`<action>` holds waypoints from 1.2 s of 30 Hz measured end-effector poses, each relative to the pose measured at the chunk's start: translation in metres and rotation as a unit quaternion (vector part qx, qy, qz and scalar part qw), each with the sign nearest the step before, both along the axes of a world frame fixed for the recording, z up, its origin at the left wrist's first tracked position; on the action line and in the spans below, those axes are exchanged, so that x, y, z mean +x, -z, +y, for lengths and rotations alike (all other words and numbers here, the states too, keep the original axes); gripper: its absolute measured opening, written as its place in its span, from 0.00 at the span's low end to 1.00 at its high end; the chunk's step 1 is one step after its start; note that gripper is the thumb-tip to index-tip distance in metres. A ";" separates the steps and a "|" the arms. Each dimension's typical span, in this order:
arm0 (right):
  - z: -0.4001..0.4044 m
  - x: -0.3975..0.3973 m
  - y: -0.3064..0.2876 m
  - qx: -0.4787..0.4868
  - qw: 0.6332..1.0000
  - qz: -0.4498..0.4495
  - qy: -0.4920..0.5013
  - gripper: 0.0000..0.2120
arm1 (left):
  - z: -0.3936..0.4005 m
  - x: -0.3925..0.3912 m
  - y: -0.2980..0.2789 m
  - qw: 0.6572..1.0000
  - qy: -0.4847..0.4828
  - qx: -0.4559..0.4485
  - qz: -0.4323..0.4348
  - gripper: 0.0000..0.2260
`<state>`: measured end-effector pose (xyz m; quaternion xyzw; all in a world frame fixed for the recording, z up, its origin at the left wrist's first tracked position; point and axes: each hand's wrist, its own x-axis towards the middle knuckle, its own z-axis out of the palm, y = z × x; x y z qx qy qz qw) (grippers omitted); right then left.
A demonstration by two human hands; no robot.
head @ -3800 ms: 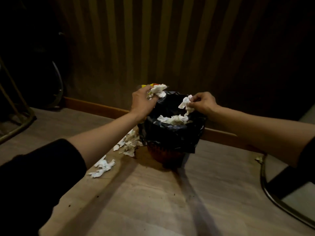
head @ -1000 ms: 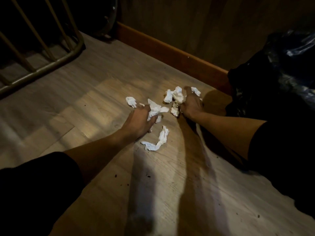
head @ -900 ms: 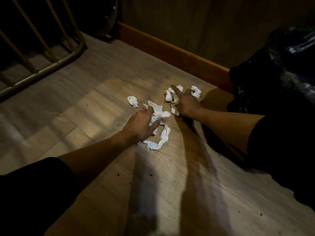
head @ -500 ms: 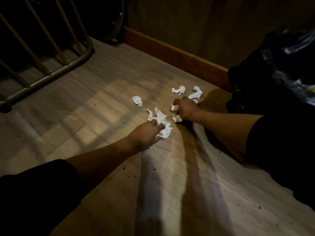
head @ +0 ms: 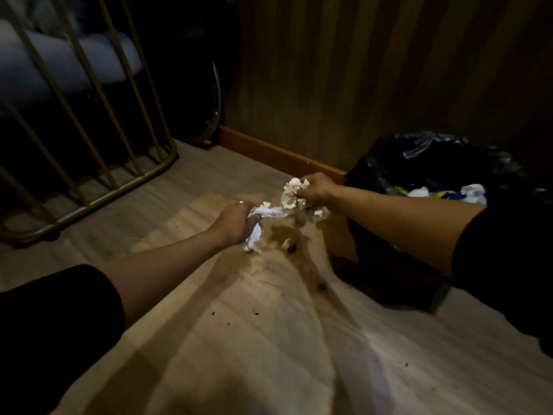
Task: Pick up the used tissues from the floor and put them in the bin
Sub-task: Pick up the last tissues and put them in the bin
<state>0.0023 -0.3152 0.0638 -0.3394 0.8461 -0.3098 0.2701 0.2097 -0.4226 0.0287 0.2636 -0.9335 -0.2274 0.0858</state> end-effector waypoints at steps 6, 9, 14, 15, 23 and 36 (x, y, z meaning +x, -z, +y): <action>0.056 0.011 -0.087 -0.147 0.973 -0.164 0.061 0.13 | 0.026 -0.012 -0.082 0.994 -0.062 0.056 0.073 0.17; 0.094 0.006 -0.125 -0.173 0.969 -0.163 0.069 0.07 | 0.051 -0.026 -0.112 0.990 -0.032 0.064 0.120 0.13; 0.163 -0.028 -0.162 -0.203 0.966 -0.116 0.110 0.06 | 0.099 -0.070 -0.155 0.972 0.031 0.115 0.201 0.12; 0.176 -0.036 -0.165 -0.207 0.964 -0.109 0.124 0.06 | 0.109 -0.083 -0.165 0.969 0.043 0.122 0.210 0.13; 0.250 -0.079 -0.166 -0.200 0.938 -0.085 0.269 0.08 | 0.192 -0.182 -0.196 0.961 0.086 0.152 0.214 0.15; 0.250 -0.089 -0.170 -0.104 0.951 -0.011 0.290 0.23 | 0.169 -0.179 -0.160 0.969 0.125 0.148 0.154 0.17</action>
